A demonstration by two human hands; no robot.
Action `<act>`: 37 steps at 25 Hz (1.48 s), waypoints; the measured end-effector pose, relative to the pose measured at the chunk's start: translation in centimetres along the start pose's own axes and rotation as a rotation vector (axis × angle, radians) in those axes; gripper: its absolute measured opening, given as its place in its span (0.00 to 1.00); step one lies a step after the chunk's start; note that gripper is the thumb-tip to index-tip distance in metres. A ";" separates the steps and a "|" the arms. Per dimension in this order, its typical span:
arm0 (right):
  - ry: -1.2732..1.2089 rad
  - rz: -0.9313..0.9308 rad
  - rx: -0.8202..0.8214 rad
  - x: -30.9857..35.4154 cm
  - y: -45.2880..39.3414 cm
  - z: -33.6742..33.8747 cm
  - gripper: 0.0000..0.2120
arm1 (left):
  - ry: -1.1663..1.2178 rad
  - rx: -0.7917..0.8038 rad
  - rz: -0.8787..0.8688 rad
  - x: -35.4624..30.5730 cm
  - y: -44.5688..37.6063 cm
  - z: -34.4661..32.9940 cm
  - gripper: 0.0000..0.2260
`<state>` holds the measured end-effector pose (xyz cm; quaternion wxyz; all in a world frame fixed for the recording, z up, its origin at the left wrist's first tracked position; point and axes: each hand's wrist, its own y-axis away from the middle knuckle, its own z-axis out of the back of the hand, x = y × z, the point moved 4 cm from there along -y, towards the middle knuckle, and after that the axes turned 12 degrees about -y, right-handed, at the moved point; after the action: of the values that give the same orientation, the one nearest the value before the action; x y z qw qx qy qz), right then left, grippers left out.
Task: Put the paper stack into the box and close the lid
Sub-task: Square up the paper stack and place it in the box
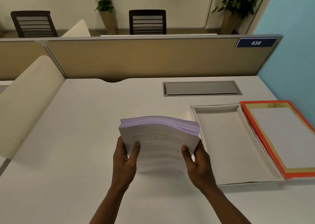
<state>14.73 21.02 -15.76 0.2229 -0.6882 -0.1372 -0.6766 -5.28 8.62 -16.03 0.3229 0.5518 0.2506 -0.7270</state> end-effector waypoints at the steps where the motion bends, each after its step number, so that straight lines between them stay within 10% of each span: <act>1: 0.012 -0.006 0.007 -0.2 0.1 0.0 0.22 | -0.003 0.014 0.021 0.3 0.1 -0.2 0.18; 16: 0.246 0.123 0.003 -2.1 -0.1 0.5 0.11 | -0.031 0.014 0.146 -0.7 -0.3 -2.1 0.17; 26: 0.234 0.004 -0.139 7.2 -4.2 10.0 0.07 | -0.079 0.158 0.096 -12.6 -2.5 -8.8 0.10; 37: 0.303 -0.382 -0.168 1.9 -9.9 24.7 0.17 | 0.087 0.523 0.556 -11.0 -4.2 -25.6 0.23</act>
<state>31.42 41.55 -12.33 0.0511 -0.5567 -0.1728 -0.8109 9.99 31.99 -12.20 0.3449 0.6929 -0.0889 -0.6270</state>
